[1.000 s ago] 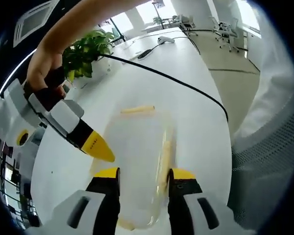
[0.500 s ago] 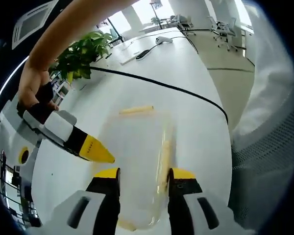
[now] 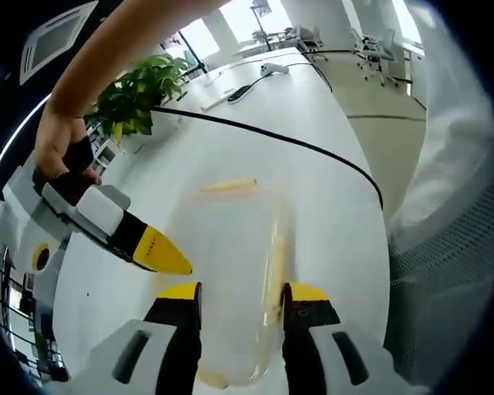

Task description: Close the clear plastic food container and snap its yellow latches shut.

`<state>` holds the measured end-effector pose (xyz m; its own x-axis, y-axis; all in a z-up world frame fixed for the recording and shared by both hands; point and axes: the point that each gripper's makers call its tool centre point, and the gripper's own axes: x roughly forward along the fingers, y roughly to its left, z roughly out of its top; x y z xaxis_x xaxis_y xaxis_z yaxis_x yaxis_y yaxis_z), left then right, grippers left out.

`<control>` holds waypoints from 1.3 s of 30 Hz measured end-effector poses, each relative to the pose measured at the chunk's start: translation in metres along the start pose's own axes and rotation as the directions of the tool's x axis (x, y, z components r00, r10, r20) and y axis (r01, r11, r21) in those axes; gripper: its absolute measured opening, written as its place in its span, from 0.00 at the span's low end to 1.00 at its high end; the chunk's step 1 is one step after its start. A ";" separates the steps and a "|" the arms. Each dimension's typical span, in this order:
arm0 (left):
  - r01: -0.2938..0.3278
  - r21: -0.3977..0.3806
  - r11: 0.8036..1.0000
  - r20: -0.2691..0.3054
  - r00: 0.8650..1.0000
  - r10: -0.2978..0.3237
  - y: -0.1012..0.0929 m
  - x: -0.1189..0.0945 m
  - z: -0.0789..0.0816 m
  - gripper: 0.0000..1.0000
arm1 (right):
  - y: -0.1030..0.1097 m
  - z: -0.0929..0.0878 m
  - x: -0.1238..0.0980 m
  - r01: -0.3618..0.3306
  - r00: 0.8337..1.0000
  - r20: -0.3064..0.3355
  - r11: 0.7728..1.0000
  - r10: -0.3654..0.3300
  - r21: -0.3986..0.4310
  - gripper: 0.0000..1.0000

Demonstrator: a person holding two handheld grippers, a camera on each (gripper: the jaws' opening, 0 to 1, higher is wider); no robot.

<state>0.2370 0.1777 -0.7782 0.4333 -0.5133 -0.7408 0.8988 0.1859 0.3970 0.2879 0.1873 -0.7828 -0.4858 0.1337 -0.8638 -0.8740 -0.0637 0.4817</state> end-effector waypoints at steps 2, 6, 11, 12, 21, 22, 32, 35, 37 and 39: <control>0.012 -0.012 1.000 0.007 1.000 -0.012 0.001 -0.001 0.000 0.33 | -0.001 0.001 0.000 0.006 1.000 0.004 1.000 -0.006 0.001 0.24; 0.007 -0.004 1.000 0.004 1.000 -0.007 0.000 0.000 0.000 0.33 | -0.003 0.002 -0.001 0.015 1.000 0.015 1.000 -0.015 -0.004 0.24; 0.006 -0.003 1.000 0.003 1.000 -0.006 0.001 0.000 0.001 0.33 | -0.005 0.006 -0.003 0.046 0.999 0.025 0.998 -0.045 -0.038 0.25; 0.006 -0.004 1.000 0.001 1.000 -0.006 0.001 0.000 0.001 0.33 | -0.005 0.006 -0.003 0.050 0.998 0.025 0.998 -0.049 -0.039 0.25; 0.001 -0.012 1.000 0.015 1.000 -0.001 0.000 0.000 0.002 0.34 | -0.006 0.007 -0.005 0.094 0.994 0.064 0.994 -0.090 -0.062 0.25; 0.003 -0.012 1.000 0.021 1.000 -0.003 0.000 0.000 0.002 0.34 | -0.006 0.006 -0.005 0.105 0.992 0.077 0.993 -0.101 -0.058 0.25; 0.018 -0.018 1.000 -0.004 1.000 -0.018 0.000 -0.002 -0.003 0.42 | -0.005 -0.001 -0.011 0.301 0.950 0.140 0.940 -0.280 -0.159 0.46; 0.037 -0.054 0.998 0.006 0.999 -0.037 0.001 -0.006 -0.002 0.47 | -0.002 -0.010 -0.013 0.321 0.944 0.132 0.931 -0.302 -0.171 0.49; 0.039 -0.062 0.997 0.009 0.999 -0.039 0.004 -0.008 -0.002 0.51 | 0.000 -0.013 -0.015 0.334 0.939 0.142 0.928 -0.313 -0.167 0.51; 0.043 -0.055 0.998 0.009 0.999 -0.043 0.006 -0.010 -0.004 0.51 | -0.002 -0.016 -0.018 0.364 0.926 0.164 0.919 -0.340 -0.152 0.57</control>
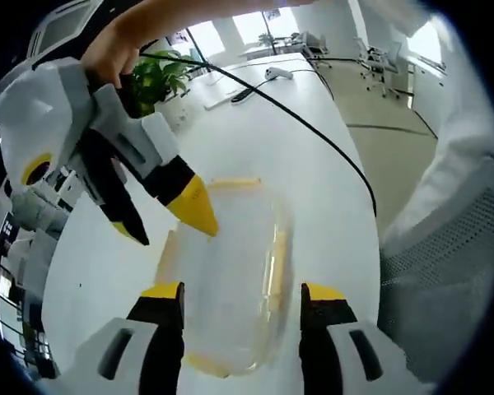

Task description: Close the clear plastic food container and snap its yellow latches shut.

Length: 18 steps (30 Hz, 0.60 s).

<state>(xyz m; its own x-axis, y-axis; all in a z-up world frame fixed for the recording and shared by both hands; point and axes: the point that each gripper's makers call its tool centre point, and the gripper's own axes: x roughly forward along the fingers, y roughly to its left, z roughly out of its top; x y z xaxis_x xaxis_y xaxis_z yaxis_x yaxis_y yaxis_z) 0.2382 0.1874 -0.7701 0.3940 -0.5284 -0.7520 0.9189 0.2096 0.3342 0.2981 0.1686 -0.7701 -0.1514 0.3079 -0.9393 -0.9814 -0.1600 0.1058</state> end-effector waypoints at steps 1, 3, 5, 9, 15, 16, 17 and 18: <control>-0.002 0.001 1.000 -0.002 1.000 0.002 0.002 -0.001 -0.001 0.51 | 0.001 -0.002 0.000 0.007 1.000 0.002 1.000 -0.007 0.002 0.59; -0.007 -0.014 1.000 -0.009 1.000 0.007 0.008 -0.004 -0.004 0.53 | 0.004 -0.007 -0.001 0.026 1.000 0.007 1.000 -0.026 -0.001 0.62; 0.000 -0.038 0.999 -0.016 1.000 0.000 0.013 -0.006 -0.008 0.57 | 0.008 -0.012 -0.001 0.035 0.999 0.007 0.999 -0.035 0.007 0.63; 0.010 -0.054 0.998 -0.072 0.997 -0.014 0.026 -0.010 -0.025 0.69 | 0.016 -0.024 -0.001 0.041 0.999 -0.010 0.999 -0.041 0.022 0.66; 0.045 -0.058 0.997 -0.111 0.992 -0.051 0.042 -0.017 -0.038 0.73 | 0.026 -0.029 -0.004 0.057 0.998 -0.013 0.998 -0.057 0.018 0.71; 0.062 -0.064 0.996 -0.144 0.987 -0.071 0.042 -0.017 -0.045 0.74 | 0.028 -0.028 -0.003 0.058 0.998 -0.004 0.998 -0.058 0.020 0.72; 0.071 -0.048 0.996 -0.182 0.980 -0.079 0.044 -0.018 -0.052 0.75 | 0.030 -0.028 -0.001 0.059 0.998 -0.001 0.998 -0.059 0.021 0.73; 0.079 -0.036 0.996 -0.211 0.974 -0.085 0.045 -0.018 -0.057 0.76 | 0.031 -0.028 0.002 0.061 0.998 -0.002 0.998 -0.061 0.021 0.74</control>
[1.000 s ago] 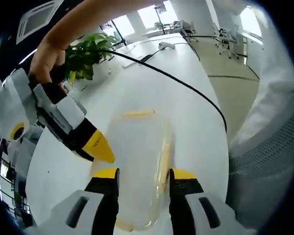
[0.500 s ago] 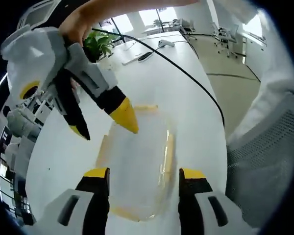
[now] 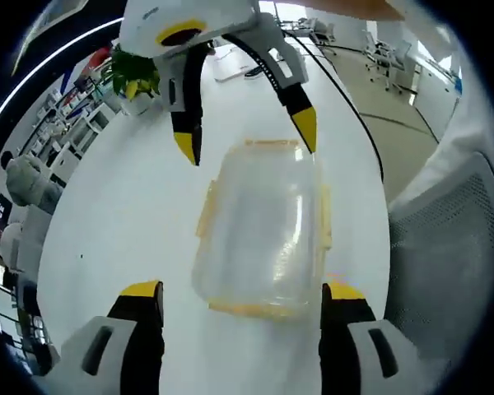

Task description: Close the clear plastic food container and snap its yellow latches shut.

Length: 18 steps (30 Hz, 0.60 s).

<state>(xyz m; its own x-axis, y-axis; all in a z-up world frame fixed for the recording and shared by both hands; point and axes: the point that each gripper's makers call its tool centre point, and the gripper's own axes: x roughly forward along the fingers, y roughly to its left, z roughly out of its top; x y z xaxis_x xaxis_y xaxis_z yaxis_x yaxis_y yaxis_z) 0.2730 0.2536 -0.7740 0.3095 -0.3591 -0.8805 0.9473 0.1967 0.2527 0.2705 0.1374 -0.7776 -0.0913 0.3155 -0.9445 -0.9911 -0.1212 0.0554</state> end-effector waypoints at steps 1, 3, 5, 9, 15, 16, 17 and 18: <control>-0.016 0.005 1.000 -0.017 1.000 0.016 0.004 0.001 -0.002 0.77 | 0.003 -0.002 0.003 0.002 1.000 -0.008 1.000 -0.002 -0.006 0.74; 0.002 0.043 0.999 -0.016 1.000 -0.001 0.003 0.002 0.000 0.76 | 0.008 -0.006 0.008 -0.002 1.000 -0.024 1.000 0.002 -0.014 0.74; 0.024 0.049 0.999 -0.016 1.000 -0.023 0.000 0.003 0.004 0.75 | 0.011 -0.008 0.010 -0.002 0.999 -0.036 1.000 0.001 -0.014 0.75; 0.062 0.093 0.994 -0.044 0.997 -0.058 -0.001 0.006 0.007 0.75 | 0.013 -0.012 0.012 0.019 0.998 -0.057 1.000 -0.019 -0.014 0.75; 0.107 0.121 0.987 -0.089 0.991 -0.097 0.001 0.013 0.007 0.79 | 0.007 -0.013 0.014 0.058 0.997 -0.053 0.997 -0.056 0.043 0.73; 0.117 0.120 0.986 -0.099 0.990 -0.105 0.001 0.015 0.005 0.80 | 0.008 -0.013 0.014 0.058 0.997 -0.052 0.997 -0.055 0.049 0.72; 0.125 0.125 0.984 -0.105 0.988 -0.112 0.001 0.016 0.005 0.80 | 0.008 -0.013 0.014 0.057 0.997 -0.053 0.997 -0.054 0.050 0.71; 0.141 0.134 0.981 -0.114 0.986 -0.126 0.000 0.017 0.004 0.81 | 0.009 -0.013 0.014 0.055 0.997 -0.054 0.997 -0.053 0.050 0.70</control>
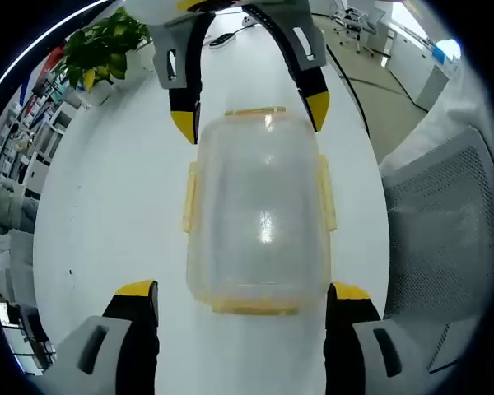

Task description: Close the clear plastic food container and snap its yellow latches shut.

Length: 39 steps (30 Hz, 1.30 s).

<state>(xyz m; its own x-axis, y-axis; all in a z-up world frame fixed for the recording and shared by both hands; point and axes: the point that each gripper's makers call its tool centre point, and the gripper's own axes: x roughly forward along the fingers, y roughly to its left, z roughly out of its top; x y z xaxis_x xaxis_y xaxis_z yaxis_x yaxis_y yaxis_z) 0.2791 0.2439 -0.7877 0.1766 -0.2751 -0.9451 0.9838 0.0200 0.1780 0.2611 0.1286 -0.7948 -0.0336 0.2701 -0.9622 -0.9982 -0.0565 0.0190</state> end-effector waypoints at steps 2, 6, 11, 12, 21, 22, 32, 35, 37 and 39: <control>0.019 0.016 1.000 -0.003 1.000 -0.019 -0.002 0.003 0.001 0.80 | 0.001 0.000 0.000 0.001 1.000 -0.001 1.000 -0.001 -0.002 0.69; 0.037 0.032 0.999 0.008 0.999 -0.037 -0.005 0.008 0.007 0.81 | 0.000 0.000 0.000 0.006 1.000 0.001 1.000 -0.006 -0.006 0.70; 0.075 0.047 0.996 0.009 0.997 -0.076 -0.012 0.014 0.009 0.73 | -0.001 -0.001 0.001 0.011 1.000 0.009 1.000 -0.011 0.005 0.70; 0.062 0.046 0.997 0.010 0.998 -0.063 -0.011 0.015 0.010 0.73 | -0.001 -0.002 0.002 0.011 1.000 0.013 1.000 -0.011 -0.001 0.70; 0.070 0.048 0.996 0.021 0.997 -0.071 -0.010 0.014 0.010 0.73 | -0.001 -0.001 0.002 0.018 1.000 0.020 1.000 -0.018 -0.006 0.70; 0.070 0.048 0.996 0.021 0.997 -0.071 -0.010 0.014 0.010 0.73 | -0.001 -0.001 0.002 0.019 1.000 0.017 1.000 -0.019 -0.007 0.70; 0.069 0.046 0.997 0.043 0.997 -0.071 -0.009 0.014 0.006 0.74 | -0.002 0.002 0.004 0.023 1.000 0.008 1.000 -0.023 -0.007 0.71; 0.065 0.055 0.996 0.029 0.997 -0.067 -0.009 0.013 0.000 0.74 | -0.003 0.009 0.006 0.026 1.000 0.015 1.000 -0.026 -0.005 0.71; 0.064 0.055 0.996 0.023 0.998 -0.065 -0.008 0.012 -0.004 0.74 | -0.004 0.012 0.007 0.027 0.999 0.019 1.000 -0.027 -0.006 0.71; 0.064 0.053 0.997 0.019 0.998 -0.065 -0.008 0.011 -0.009 0.74 | -0.005 0.017 0.009 0.028 0.999 0.022 1.000 -0.028 -0.008 0.71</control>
<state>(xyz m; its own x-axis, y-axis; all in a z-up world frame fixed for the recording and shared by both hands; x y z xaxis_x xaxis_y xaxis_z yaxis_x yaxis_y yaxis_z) 0.2737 0.2494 -0.8018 0.1118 -0.2936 -0.9494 0.9901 -0.0484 0.1316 0.2646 0.1478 -0.7987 -0.0064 0.2926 -0.9562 -0.9983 -0.0569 -0.0107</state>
